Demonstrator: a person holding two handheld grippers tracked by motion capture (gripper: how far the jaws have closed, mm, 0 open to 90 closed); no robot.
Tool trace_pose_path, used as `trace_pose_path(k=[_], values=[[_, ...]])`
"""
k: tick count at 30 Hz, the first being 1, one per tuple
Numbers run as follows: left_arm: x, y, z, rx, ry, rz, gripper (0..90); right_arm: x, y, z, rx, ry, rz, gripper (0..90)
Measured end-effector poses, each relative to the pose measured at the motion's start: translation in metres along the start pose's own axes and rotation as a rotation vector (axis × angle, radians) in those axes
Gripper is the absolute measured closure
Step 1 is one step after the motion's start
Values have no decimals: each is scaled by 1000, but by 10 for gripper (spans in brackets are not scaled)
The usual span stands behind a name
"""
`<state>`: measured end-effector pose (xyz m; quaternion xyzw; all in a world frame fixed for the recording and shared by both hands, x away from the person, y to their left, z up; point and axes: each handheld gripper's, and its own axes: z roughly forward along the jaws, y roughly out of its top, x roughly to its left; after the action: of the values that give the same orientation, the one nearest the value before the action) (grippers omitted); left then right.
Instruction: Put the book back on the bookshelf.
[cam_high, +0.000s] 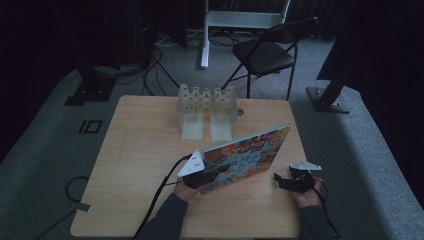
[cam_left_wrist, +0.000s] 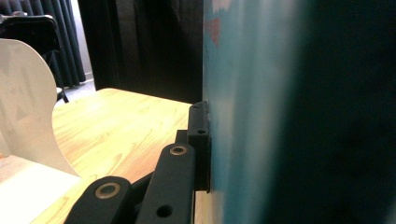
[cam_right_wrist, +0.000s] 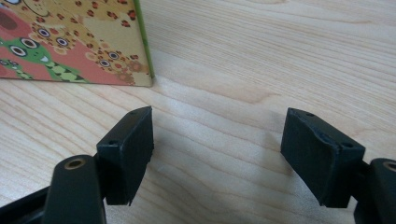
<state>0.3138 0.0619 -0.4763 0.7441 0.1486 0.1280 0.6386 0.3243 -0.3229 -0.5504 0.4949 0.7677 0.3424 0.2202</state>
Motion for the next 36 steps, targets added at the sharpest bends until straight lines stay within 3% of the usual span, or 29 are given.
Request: trace_pose_path(k=[12, 20, 36], values=[[6, 0, -15, -15, 32, -43, 810, 0, 0, 1, 7, 1, 9, 213], [5, 2, -24, -11, 62, -34, 810, 0, 0, 1, 9, 3, 7, 205], [6, 0, -41, -23, 129, -74, 810, 0, 0, 1, 9, 4, 8, 203]])
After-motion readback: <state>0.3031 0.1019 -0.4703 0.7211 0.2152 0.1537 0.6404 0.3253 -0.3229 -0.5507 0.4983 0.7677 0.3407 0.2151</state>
